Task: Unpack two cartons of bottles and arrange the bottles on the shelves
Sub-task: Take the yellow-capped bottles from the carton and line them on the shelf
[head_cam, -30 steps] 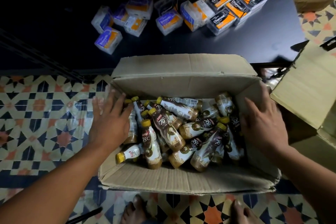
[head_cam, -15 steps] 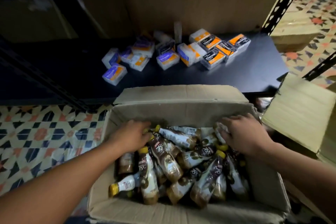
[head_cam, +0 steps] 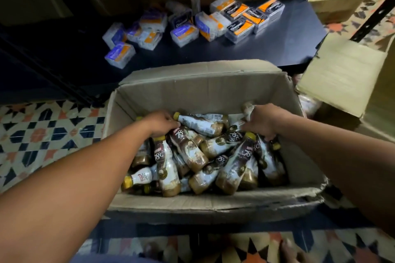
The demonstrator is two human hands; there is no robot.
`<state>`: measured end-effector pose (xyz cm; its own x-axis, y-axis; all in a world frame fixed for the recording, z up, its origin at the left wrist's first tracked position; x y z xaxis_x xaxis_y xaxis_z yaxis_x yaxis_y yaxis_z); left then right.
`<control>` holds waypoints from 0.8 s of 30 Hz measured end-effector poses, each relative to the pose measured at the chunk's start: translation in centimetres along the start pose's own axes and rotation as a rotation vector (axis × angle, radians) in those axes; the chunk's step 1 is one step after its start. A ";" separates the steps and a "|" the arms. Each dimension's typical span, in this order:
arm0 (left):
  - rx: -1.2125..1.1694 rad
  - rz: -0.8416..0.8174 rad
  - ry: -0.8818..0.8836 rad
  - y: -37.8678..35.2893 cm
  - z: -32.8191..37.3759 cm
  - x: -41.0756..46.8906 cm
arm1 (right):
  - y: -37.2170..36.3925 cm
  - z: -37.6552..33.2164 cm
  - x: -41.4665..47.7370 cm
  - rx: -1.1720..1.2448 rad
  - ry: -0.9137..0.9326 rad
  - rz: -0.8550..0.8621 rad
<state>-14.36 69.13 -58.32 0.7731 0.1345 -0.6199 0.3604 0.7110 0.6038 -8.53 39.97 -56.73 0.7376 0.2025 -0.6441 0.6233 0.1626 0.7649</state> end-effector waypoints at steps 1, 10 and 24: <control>-0.037 0.021 0.003 0.1 -0.1 -0.1 | -0.4 0.2 0.2 0.043 -0.025 -0.023; -0.326 0.025 -0.083 0.3 2.4 -2.2 | -2.4 1.0 -0.3 0.274 -0.221 0.032; -0.355 -0.103 -0.152 1.0 3.5 -3.9 | -1.1 -1.3 -3.7 0.464 -0.095 0.141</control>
<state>-15.21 66.92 -53.56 0.8204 -0.0352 -0.5707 0.2583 0.9133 0.3149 -12.26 40.31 -55.21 0.8301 0.0991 -0.5488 0.5497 -0.3112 0.7752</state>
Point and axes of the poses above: each hand's wrist, its own x-axis towards the middle knuckle, its own y-axis out of the back of the hand, z = x × y, the point moved 9 cm from there along x, towards the middle knuckle, and after that the axes turned 12 degrees about -x, right-handed, at the moved point
